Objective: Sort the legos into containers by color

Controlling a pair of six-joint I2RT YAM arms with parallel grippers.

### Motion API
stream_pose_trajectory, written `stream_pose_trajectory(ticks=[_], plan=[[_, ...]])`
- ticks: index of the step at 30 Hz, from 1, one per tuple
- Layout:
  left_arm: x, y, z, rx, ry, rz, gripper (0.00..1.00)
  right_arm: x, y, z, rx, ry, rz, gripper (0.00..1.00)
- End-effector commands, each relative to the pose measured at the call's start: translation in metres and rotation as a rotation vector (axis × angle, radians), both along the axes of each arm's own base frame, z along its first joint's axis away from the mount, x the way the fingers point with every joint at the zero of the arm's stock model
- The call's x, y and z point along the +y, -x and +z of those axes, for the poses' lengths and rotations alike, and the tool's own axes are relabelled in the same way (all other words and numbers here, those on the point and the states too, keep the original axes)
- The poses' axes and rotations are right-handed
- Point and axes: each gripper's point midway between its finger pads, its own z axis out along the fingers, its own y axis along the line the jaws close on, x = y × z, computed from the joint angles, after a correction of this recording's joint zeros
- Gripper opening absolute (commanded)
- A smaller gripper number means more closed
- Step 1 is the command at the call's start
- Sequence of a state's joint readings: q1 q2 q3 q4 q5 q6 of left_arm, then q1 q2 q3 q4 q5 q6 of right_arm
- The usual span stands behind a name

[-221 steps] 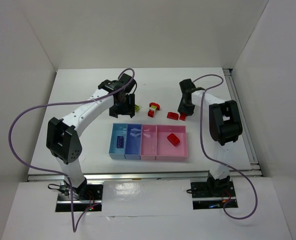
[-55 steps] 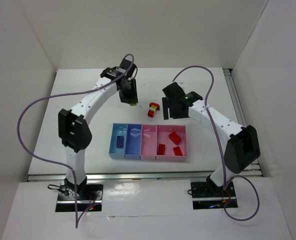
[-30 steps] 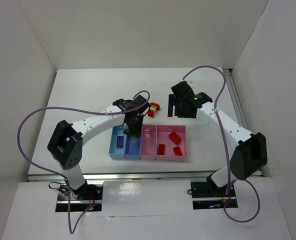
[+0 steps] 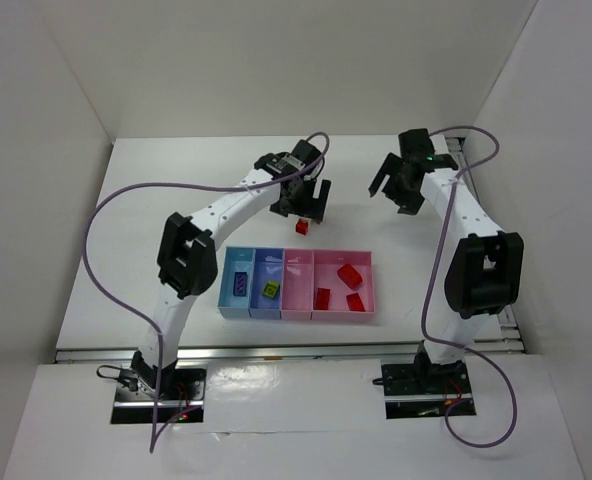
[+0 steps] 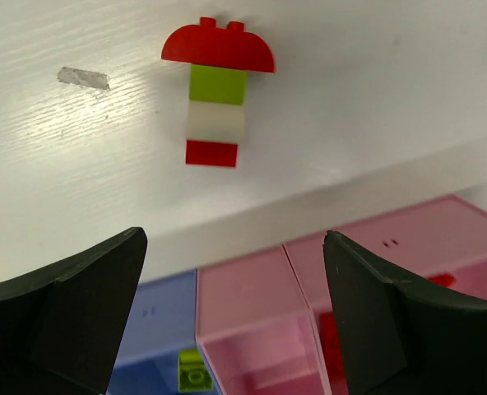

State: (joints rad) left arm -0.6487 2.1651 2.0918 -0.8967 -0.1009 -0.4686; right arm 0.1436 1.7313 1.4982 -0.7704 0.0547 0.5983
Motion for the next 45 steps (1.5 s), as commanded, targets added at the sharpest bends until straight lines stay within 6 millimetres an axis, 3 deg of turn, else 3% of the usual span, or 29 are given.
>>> stream_pose_trajectory(ticks=[1, 2, 5, 12, 22, 28, 39, 42, 45], plan=[[0.006, -0.016, -0.022, 0.056, 0.006, -0.012, 1.00, -0.014, -0.006, 0.020, -0.066, -0.032, -0.032, 0.88], [0.000, -0.025, -0.017, 0.026, 0.021, -0.020, 1.00, -0.016, -0.004, 0.016, -0.056, -0.032, -0.028, 0.88], [-0.004, -0.034, -0.034, 0.028, -0.002, -0.050, 0.98, -0.023, -0.007, 0.021, -0.074, -0.043, -0.042, 0.88], [-0.006, -0.024, -0.069, 0.089, -0.043, -0.097, 0.92, -0.026, -0.006, 0.013, -0.046, -0.043, -0.039, 0.88], [-0.006, -0.027, -0.089, 0.067, -0.093, -0.077, 0.83, -0.026, -0.008, 0.010, -0.046, -0.043, -0.039, 0.88], [-0.004, -0.033, -0.100, 0.053, -0.115, -0.051, 0.72, -0.026, -0.008, 0.010, -0.046, -0.043, -0.039, 0.88], [0.002, -0.036, -0.115, 0.054, -0.154, -0.036, 0.67, -0.025, -0.006, 0.005, -0.028, -0.044, -0.027, 0.88], [-0.003, -0.035, -0.114, 0.052, -0.129, -0.057, 0.55, -0.024, -0.008, 0.009, -0.037, -0.045, -0.026, 0.88], [-0.011, -0.033, -0.108, 0.057, -0.088, -0.076, 0.33, -0.024, -0.011, 0.009, -0.038, -0.045, -0.026, 0.88]])
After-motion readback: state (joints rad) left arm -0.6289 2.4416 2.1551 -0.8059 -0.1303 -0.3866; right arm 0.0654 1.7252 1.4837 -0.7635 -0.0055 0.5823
